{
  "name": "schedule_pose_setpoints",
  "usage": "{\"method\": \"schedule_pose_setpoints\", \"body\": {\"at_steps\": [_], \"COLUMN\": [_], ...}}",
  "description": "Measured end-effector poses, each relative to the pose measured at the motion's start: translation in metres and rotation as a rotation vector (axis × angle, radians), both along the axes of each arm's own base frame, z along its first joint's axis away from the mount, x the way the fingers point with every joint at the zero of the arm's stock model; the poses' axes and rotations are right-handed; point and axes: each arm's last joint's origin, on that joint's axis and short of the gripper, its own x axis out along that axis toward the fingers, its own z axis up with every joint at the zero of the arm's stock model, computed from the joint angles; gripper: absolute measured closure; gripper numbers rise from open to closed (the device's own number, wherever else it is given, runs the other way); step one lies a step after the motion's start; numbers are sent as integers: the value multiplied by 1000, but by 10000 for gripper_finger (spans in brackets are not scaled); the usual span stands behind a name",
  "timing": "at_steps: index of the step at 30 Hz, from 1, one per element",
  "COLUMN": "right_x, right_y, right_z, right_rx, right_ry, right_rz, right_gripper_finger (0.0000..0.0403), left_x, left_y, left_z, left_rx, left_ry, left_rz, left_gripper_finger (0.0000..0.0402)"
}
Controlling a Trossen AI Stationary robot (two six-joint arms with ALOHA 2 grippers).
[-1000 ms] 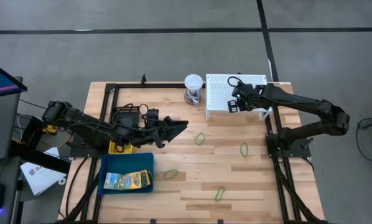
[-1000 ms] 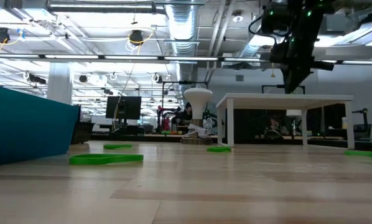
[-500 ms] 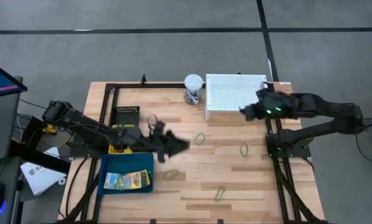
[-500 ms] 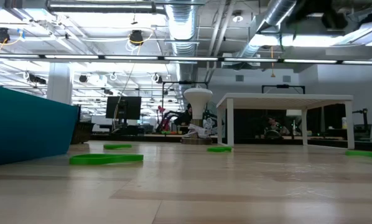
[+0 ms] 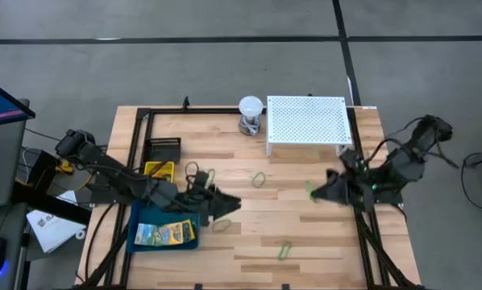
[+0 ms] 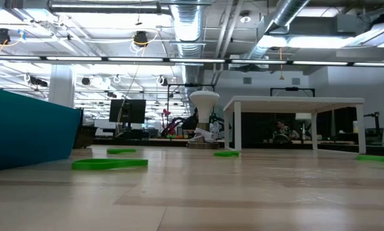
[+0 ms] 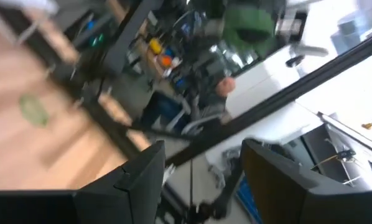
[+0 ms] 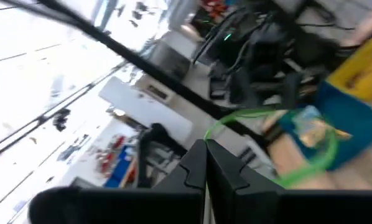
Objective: Pick & Place Office Desk Supplies
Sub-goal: Put the rubber band from the shelf into the black bin
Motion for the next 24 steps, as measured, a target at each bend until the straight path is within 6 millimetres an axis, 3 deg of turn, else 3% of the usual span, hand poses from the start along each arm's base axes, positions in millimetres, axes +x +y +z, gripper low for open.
{"method": "schedule_pose_setpoints", "body": {"at_steps": [5, 10, 14, 19, 24], "right_x": [18, 38, 54, 66, 62], "right_y": [25, 33, 35, 34, 36], "right_z": [1, -4, -5, -6, -3], "right_rx": [27, 42, 51, 60, 61], "right_ry": [-83, -116, -185, -226, -243], "right_rz": [64, 89, 144, 180, 190], "right_gripper_finger": [403, 403, 403, 403, 403], "left_x": [10, 29, 58, 97, 106], "left_y": [16, 33, 37, 27, 14], "left_z": [41, 68, 70, 68, 69], "left_rx": [113, 133, 154, 162, 146], "left_ry": [-105, -174, -192, -283, -417], "left_rz": [44, 55, -20, -171, -233], "left_gripper_finger": [185, 177, 176, 176, 176]}}
